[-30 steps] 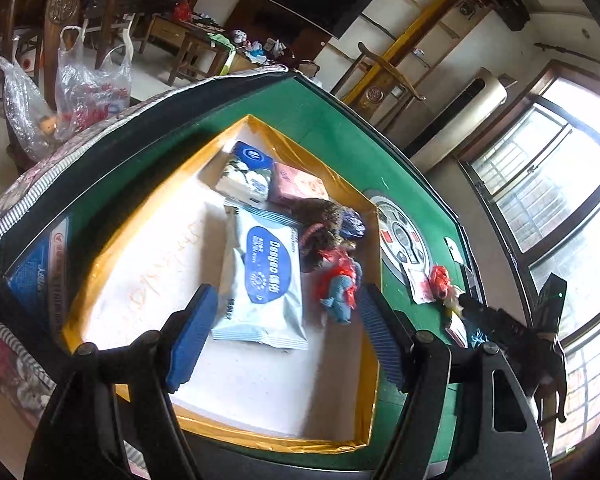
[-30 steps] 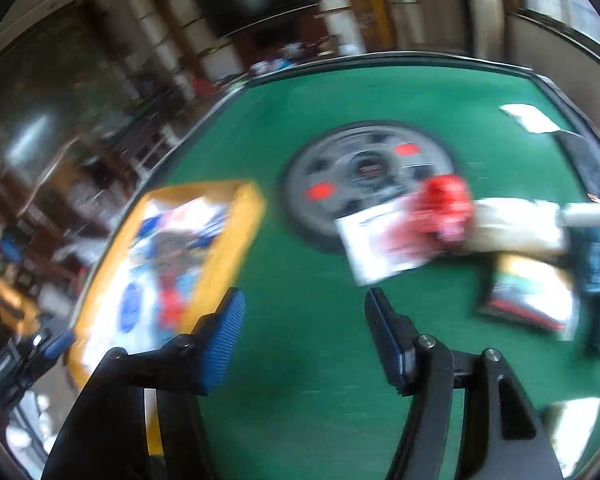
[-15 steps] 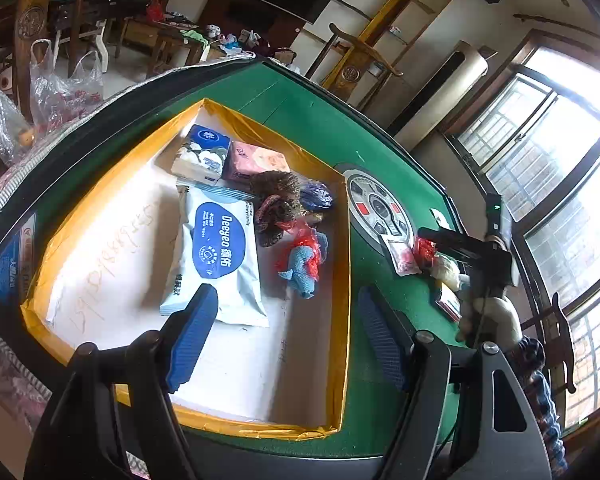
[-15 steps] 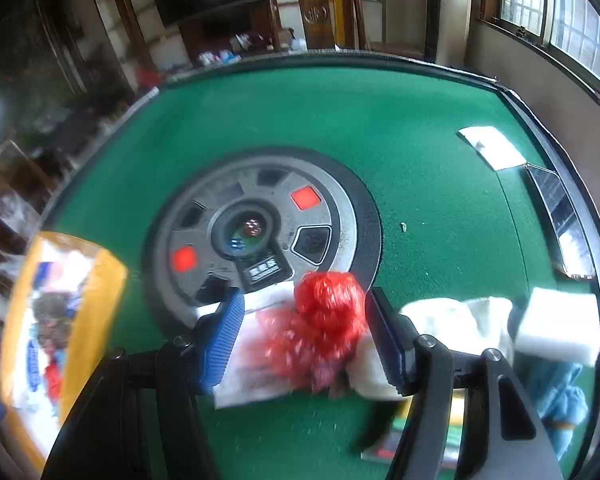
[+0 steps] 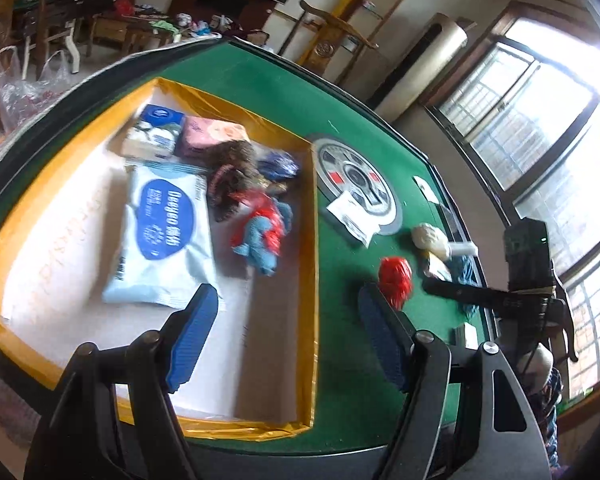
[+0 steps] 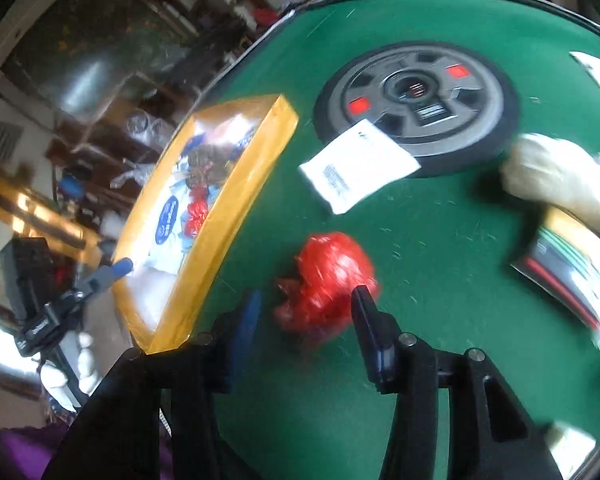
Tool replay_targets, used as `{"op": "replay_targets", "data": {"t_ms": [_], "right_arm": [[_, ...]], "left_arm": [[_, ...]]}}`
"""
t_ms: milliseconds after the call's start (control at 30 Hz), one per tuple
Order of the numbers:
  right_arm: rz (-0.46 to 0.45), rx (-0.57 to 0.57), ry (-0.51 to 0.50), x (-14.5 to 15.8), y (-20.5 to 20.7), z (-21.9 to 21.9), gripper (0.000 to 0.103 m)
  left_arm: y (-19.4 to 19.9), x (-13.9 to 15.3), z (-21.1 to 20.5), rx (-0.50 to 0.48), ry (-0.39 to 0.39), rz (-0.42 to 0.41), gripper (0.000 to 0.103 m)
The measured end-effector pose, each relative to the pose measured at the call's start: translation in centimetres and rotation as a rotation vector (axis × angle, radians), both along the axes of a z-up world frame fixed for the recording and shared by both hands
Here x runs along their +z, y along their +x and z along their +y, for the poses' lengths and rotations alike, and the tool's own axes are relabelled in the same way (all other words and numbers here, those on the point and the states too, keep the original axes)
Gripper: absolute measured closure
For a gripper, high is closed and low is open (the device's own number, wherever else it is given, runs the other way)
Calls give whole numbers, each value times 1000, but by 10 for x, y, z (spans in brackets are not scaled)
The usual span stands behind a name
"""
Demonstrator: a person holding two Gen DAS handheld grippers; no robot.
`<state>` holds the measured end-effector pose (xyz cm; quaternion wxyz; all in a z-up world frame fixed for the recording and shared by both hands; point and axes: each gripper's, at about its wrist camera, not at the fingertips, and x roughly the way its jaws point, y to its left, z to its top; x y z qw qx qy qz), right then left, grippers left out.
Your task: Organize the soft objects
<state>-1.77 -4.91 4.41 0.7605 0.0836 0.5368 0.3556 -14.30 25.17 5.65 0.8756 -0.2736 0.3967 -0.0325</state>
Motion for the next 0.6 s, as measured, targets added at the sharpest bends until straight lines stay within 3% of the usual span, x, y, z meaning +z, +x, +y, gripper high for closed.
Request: {"op": "replay_targets", "data": {"t_ms": [100, 233, 333, 467, 600], "right_arm": [[-68, -143, -17, 9, -15, -44, 55], [-99, -316, 49, 15, -33, -110, 48], [-127, -428, 43, 17, -38, -151, 44], [-120, -528, -27, 9, -49, -187, 43], [-86, -553, -59, -5, -60, -208, 43]], "left_arm": [[2, 0, -19, -48, 21, 6, 30], [4, 1, -47, -130, 45, 20, 30], [3, 3, -65, -173, 70, 20, 30], [7, 1, -85, -213, 76, 34, 30], [9, -2, -102, -254, 79, 50, 30]]}}
